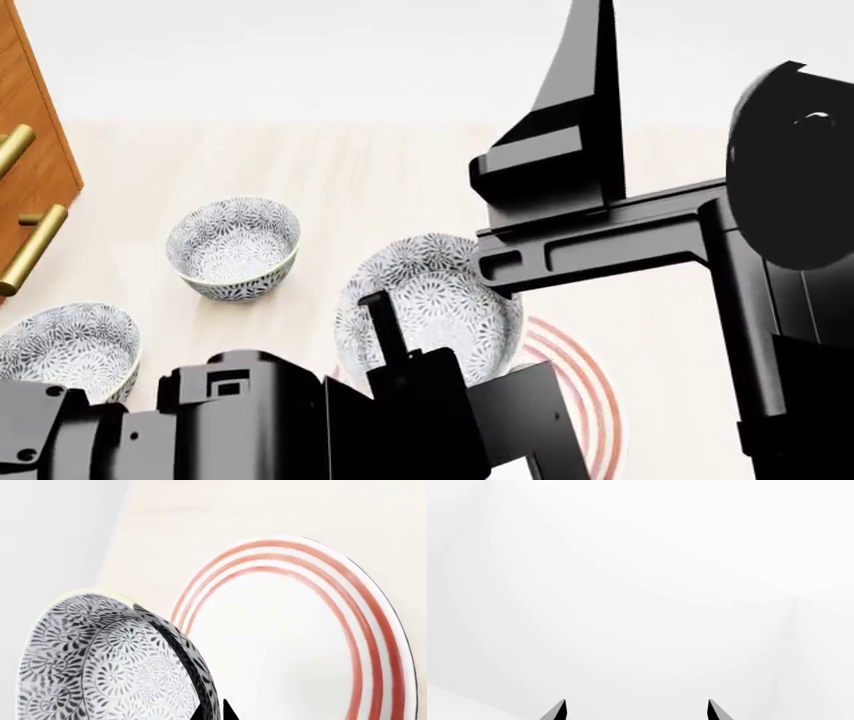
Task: Put the bowl at the front on the plate.
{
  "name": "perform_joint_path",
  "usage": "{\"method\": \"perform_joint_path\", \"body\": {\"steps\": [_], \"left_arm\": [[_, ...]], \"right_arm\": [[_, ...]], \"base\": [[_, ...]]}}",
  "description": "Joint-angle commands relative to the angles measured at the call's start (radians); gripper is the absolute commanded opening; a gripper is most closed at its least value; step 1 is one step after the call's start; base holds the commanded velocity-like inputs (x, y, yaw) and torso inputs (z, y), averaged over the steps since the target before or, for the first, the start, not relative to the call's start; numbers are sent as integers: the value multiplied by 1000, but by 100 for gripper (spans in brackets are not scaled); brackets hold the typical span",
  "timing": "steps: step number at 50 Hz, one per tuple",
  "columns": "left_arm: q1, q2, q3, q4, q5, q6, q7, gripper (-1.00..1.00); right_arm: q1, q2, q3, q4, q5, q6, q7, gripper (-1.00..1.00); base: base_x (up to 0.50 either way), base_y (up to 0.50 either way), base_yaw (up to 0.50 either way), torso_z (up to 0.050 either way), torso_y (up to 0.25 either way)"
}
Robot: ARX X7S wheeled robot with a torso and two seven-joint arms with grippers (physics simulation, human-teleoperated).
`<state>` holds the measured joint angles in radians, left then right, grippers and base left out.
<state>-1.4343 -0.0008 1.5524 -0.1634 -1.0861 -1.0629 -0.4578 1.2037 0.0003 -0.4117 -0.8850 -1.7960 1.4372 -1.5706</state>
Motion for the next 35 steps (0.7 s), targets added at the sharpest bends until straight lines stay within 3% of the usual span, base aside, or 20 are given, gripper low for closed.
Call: {"method": "perform_joint_path", "body": {"steps": [1,18,22,23,27,35], "left_arm": [[-7,1,-6,33,56,-42,29,-100],[-25,1,-6,34,60,-41,97,-100],[-49,1,-2,51,32,-109,75,-100],[-45,1,0,65,71,-60,110,-100],[-65,1,-9,61,10,-70,108,-100],[-62,1,-5,91,29,-93,157,-100]], "right_arm": [[-6,0,7,-7,1,-1,0,100],[96,1,8,80,66,38,1,100],[95,1,4,84,65,38,0,100],[95,1,6,84,64,38,0,100],[90,1,12,81,67,28,0,100],[71,0,46,62,73,-3,0,100]], "base": [[0,0,0,0,0],[0,0,0,0,0],[0,0,0,0,3],[0,0,0,0,0],[0,0,0,0,0],[0,0,0,0,0]]}}
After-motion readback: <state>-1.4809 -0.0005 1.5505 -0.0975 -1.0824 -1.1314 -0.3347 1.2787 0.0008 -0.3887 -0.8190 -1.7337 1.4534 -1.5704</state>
